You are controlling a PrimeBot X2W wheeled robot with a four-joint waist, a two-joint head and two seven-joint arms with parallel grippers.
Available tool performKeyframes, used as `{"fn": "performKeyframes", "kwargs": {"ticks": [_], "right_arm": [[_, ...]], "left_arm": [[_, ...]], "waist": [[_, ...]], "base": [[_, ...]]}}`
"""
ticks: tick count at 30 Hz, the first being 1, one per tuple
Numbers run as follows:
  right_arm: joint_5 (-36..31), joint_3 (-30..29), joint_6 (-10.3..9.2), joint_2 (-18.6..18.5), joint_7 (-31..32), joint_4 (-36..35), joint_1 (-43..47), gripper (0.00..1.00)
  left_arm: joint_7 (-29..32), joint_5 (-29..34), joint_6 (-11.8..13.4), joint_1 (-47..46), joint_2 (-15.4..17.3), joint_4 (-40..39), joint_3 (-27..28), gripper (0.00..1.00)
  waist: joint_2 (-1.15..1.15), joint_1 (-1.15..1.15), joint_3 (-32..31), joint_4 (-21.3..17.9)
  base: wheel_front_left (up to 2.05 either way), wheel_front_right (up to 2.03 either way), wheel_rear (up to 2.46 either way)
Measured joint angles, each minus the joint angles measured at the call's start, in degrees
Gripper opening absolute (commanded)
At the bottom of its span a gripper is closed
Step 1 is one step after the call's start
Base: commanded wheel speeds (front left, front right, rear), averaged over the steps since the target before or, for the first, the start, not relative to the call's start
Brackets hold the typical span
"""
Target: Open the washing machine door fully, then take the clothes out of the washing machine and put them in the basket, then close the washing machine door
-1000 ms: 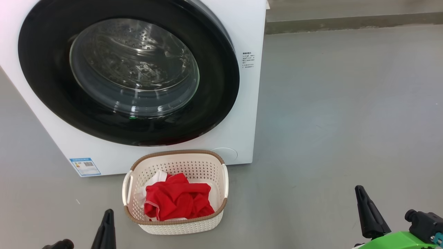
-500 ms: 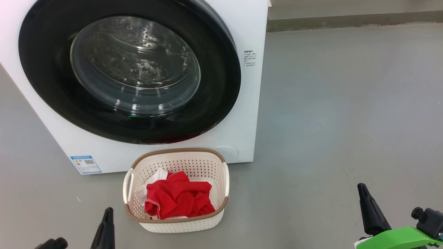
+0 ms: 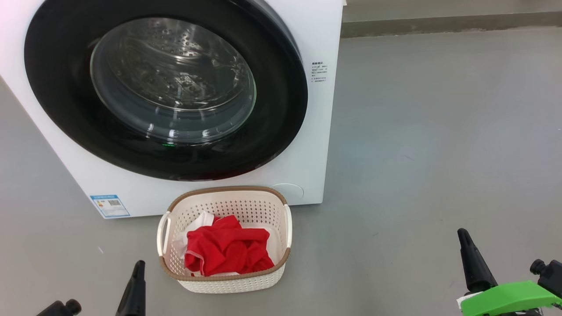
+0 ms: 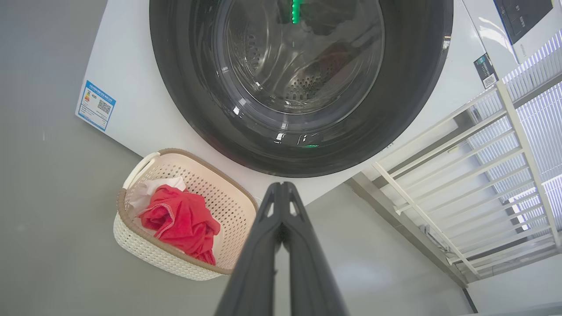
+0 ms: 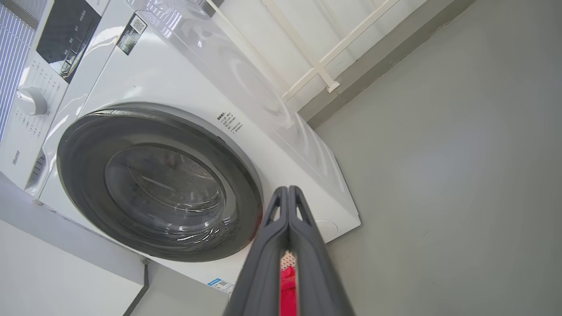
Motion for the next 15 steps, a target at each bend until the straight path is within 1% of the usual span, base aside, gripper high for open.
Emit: {"fn": "performKeyframes", "kwargs": {"ticks": [5,15], "right_arm": [[3.02,-0.15,0.00,-0.04,0.89,0.29,-0.16,0.00],[9.45,-0.42,-0.01,-0.13,2.52,0.71,-1.42,0.00]], "left_arm": [[0.86,-3.15,-0.08,-0.15,-0.27,0.29,0.32,0.00],[2.41,-9.35,-1.05,-0.82,-0.40,0.92,1.01,0.00]], "waist": [[0.00,0.00,0.13,0.10],[0.00,0.00,0.41,0.31]], "base": [[0.00,0.00,0.00],[0.00,0.00,0.00]]}}
